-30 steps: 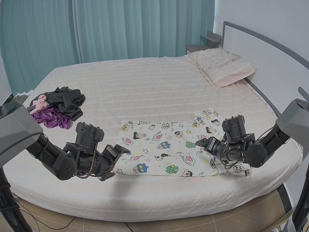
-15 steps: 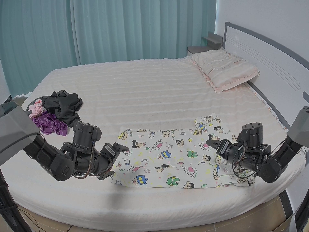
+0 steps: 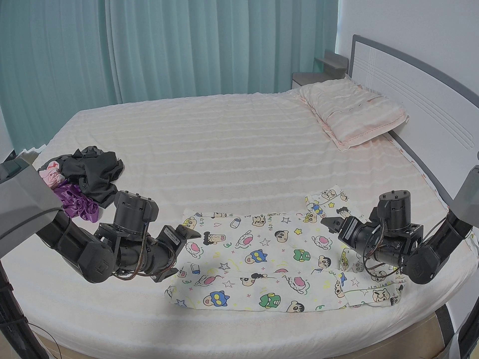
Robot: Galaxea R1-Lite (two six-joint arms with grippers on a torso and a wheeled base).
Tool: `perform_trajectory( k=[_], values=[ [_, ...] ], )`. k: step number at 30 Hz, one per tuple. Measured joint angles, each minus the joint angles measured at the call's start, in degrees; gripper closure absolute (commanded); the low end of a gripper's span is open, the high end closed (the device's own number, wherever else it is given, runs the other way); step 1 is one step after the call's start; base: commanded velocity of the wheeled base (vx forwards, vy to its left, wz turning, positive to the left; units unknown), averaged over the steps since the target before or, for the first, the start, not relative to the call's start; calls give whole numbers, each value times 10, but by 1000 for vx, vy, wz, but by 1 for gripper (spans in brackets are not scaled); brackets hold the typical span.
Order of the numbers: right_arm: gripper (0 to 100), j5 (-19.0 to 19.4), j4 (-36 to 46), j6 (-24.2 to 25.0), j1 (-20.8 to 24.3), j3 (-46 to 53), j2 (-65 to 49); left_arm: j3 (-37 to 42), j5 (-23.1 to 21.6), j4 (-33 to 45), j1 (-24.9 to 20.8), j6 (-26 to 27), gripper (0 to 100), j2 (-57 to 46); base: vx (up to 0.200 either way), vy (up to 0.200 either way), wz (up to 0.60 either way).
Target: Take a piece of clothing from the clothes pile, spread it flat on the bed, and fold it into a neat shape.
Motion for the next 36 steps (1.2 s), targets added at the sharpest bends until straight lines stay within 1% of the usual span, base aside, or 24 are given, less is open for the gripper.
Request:
perform_trajectory(
  k=[6, 10, 14, 18, 20, 22, 23, 25, 28, 30, 32, 34, 36],
  values=[
    [0, 0, 0, 0, 1, 1, -3, 1, 0, 0, -4, 0, 0, 0, 0, -200, 0],
    [0, 0, 0, 0, 0, 3, -4, 4, 2, 0, -7, 1, 0, 0, 0, 0, 0],
    [0, 0, 0, -1, 0, 5, -5, 9, 12, 2, -13, 22, 0, -2, 0, 0, 0],
    [0, 1, 0, -2, 1, 8, -6, 23, 43, 22, -31, 124, 0, -32, 0, 0, 0],
    [0, 4, -2, -4, 2, 12, -6, 25, 47, 57, -32, 184, 0, -48, 0, 0, 0],
    [0, 8, -3, -7, 3, 15, -6, 24, 46, 79, -28, 224, 0, -57, 0, 0, 0],
    [0, 12, -4, -10, 4, 19, -6, 22, 41, 94, -21, 258, 0, -63, 0, 0, 0],
    [0, 20, -5, -15, 4, 25, -7, 21, 23, 108, -4, 307, 0, -70, 0, 0, 0],
    [0, 33, -6, -22, 6, 36, -8, 19, -44, 124, 40, 374, 0, -73, 0, 0, 0],
    [0, 39, -6, -25, 7, 43, -9, 19, -77, 129, 65, 409, 0, -67, 0, 0, 0],
    [0, 44, -7, -28, 8, 49, -10, 20, -93, 131, 81, 443, 0, -54, 0, 0, 0],
    [0, 47, -7, -31, 8, 54, -12, 21, -100, 130, 93, 479, 0, -36, 0, 0, 0],
    [0, 49, -7, -33, 9, 57, -13, 23, -103, 124, 100, 504, 0, -15, 0, 0, 0]
  ],
)
